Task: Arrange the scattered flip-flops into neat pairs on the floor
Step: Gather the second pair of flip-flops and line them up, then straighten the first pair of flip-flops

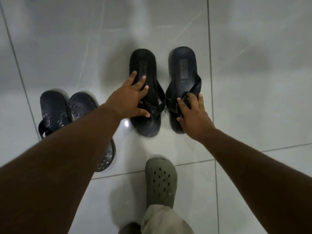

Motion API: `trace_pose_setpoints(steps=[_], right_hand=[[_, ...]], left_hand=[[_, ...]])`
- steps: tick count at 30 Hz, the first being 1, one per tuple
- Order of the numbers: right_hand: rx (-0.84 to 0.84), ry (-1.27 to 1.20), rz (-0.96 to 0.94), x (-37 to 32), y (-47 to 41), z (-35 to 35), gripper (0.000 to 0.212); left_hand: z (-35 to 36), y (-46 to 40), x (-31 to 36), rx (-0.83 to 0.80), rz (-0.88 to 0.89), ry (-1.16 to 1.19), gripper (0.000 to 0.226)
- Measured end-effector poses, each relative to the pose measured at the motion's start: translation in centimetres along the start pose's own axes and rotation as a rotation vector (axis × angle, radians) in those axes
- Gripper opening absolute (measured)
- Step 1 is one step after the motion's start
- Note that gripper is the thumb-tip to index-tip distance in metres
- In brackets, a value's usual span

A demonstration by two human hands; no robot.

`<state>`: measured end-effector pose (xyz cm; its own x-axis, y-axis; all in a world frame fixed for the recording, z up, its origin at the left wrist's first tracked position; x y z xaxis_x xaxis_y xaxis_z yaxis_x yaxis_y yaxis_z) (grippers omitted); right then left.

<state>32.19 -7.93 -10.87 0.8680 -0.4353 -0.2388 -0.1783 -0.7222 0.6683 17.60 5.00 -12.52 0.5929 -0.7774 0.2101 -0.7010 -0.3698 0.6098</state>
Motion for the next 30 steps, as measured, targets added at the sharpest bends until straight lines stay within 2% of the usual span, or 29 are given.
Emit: trace_pose_setpoints(steps=[3, 5, 7, 11, 14, 17, 22, 26, 30], right_hand=[[0.02, 0.022, 0.043, -1.5, 0.9, -1.3, 0.072], [0.104, -0.031, 0.061, -4.8, 2.5, -2.9, 0.072], [0.13, -0.058, -0.006, -9.8, 3.9, -3.1, 0.073], [-0.068, -0.095, -0.197, -22.2, 5.7, 2.2, 0.08], [-0.221, -0.073, -0.165, -26.8, 5.3, 8.3, 0.09], [-0.209, 0.004, -0.136, -28.1, 4.0, 11.9, 0.09], [-0.094, 0.027, -0.091, -30.7, 1.1, 12.6, 0.074], [-0.048, 0.053, -0.157, -38.6, -3.0, 11.6, 0.07], [-0.08, 0.041, -0.2, -48.3, -5.9, 12.1, 0.073]], left_hand=[[-1.0, 2.6, 0.0, 0.002, -0.009, -0.092, 0.112], [-1.4, 6.4, -2.2, -0.01, -0.086, -0.061, 0.11], [-0.3, 10.9, -5.4, -0.064, -0.192, 0.006, 0.106], [4.5, 21.0, -10.6, -0.164, -0.348, 0.112, 0.099], [9.2, 25.9, -13.7, -0.2, -0.428, 0.166, 0.094], [12.2, 25.6, -15.2, -0.162, -0.357, 0.193, 0.091], [12.3, 22.8, -19.0, 0.044, -0.273, 0.265, 0.075], [11.0, 24.7, -28.3, 0.121, -0.285, 0.23, 0.078], [11.2, 28.5, -37.1, 0.068, -0.354, 0.193, 0.078]])
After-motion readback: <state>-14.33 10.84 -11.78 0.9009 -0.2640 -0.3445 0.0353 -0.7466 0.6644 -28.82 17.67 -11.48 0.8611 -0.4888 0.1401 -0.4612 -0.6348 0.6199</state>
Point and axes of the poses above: each hand's wrist, its own y-axis away from the middle knuckle, its own z-axis out of the palm, x = y × z, the point moved 10 cm from there along -y, towards the middle knuckle, and after that the axes turned 6 degrees about -y, right-handed, at the moved point
